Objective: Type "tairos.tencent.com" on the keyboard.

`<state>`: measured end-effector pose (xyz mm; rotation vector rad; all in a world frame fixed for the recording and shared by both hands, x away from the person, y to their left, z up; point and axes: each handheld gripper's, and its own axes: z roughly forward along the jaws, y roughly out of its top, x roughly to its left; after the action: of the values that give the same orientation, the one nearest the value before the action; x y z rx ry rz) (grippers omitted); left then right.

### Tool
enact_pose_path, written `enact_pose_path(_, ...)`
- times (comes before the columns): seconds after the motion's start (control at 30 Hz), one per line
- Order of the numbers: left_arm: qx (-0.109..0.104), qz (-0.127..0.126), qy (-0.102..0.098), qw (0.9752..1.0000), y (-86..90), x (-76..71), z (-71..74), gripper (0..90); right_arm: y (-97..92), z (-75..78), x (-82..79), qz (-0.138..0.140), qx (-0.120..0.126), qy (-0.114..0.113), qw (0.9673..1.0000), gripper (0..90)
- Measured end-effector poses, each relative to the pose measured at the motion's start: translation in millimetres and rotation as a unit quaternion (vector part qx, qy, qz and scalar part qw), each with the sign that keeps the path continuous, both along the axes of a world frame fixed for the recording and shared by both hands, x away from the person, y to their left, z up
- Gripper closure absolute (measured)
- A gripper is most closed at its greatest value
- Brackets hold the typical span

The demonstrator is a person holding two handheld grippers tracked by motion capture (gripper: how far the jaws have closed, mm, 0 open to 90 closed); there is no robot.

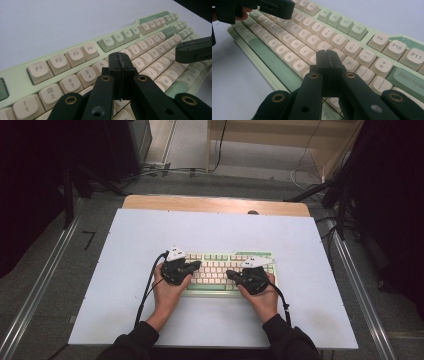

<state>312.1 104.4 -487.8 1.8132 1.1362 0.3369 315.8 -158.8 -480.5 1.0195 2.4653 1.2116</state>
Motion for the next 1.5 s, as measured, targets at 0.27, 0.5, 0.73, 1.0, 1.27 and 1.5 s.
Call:
enact_pose_path(0.27,-0.002,0.006,-0.001,1.0000,9.7,-2.7,1.9,90.0,0.1,0.3,-0.2,0.001,0.000,-0.001,1.0000,87.6)
enact_pose_path(0.5,0.002,0.017,0.002,0.9999,19.7,-3.6,0.7,90.0,0.2,0.5,-0.5,0.001,0.000,-0.001,1.0000,87.7)
enact_pose_path(0.73,0.017,0.020,0.006,0.9996,21.8,-4.0,-3.6,90.0,-0.1,0.7,-0.4,0.001,0.000,-0.002,1.0000,87.6)
enact_pose_path(1.0,0.018,0.018,0.008,0.9996,21.7,-4.4,-4.8,90.0,-0.1,0.8,-0.4,0.002,0.000,-0.002,1.0000,87.6)
enact_pose_path(1.27,0.021,0.016,0.011,0.9996,20.6,-3.7,-6.7,90.0,0.1,0.6,-0.5,0.001,0.000,-0.001,1.0000,87.6)
enact_pose_path(1.5,0.026,0.016,0.011,0.9995,19.8,-3.9,-7.1,90.0,-0.2,0.9,-0.4,0.001,0.001,-0.002,1.0000,87.6)
